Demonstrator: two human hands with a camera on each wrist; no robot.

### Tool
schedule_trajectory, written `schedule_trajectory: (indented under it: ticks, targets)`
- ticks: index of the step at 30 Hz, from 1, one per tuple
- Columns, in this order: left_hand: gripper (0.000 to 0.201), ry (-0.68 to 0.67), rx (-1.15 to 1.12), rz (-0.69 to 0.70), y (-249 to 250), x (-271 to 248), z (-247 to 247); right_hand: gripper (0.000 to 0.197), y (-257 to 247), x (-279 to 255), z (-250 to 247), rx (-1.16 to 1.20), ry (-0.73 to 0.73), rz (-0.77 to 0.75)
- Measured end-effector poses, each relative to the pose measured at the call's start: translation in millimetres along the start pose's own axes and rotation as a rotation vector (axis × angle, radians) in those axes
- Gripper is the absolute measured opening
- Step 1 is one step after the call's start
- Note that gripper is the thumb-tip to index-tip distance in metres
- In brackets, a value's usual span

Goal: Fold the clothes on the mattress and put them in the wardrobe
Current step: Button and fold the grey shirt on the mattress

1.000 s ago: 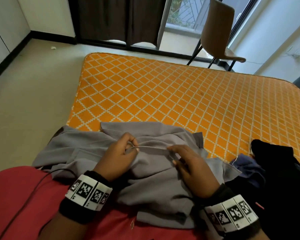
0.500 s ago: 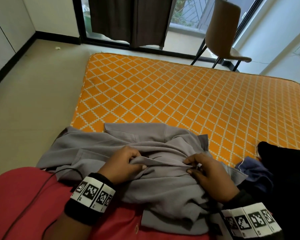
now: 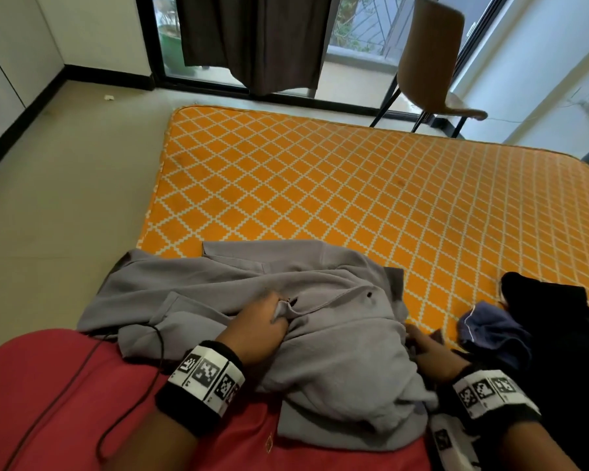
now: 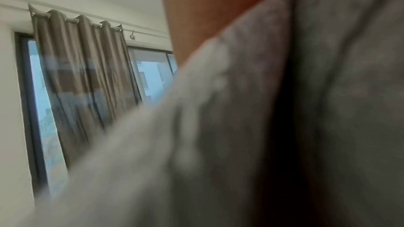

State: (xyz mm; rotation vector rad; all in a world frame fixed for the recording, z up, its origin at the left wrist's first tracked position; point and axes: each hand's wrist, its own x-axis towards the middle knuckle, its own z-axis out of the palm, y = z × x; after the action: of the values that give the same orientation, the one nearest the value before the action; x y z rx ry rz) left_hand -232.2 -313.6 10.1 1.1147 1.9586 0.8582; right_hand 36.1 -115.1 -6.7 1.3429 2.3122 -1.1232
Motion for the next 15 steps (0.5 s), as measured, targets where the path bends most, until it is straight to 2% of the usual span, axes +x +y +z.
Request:
schedule_trajectory:
  ticks: [2,4,7,10,12,13,15]
  targets:
    - [0.009,0.063,0.054,0.041,2,-1,2,0.042,-6,2,16,-0.074,-0.156,-0.026]
    - [0.019,0.167,0.120,0.096,6,-3,0,0.031,2,9,18,-0.132,-0.124,-0.077]
    - [0.019,0.256,0.059,0.114,14,-9,-9,0.029,15,17,1,-0.051,0.137,-0.054]
    - [0.020,0.237,-0.002,0.125,28,-22,-19,0.016,7,17,-42,0.083,0.506,-0.042]
    - [0.020,0.206,-0.003,0.190,46,-35,-21,0.006,1,14,-84,0.187,0.746,-0.109]
    - [0.018,0.192,0.006,0.232,55,-41,-19,0.003,-4,11,-101,0.268,0.818,-0.159]
    - [0.010,0.170,0.051,0.305,70,-52,-5,0.015,-16,3,-125,0.422,0.891,-0.244]
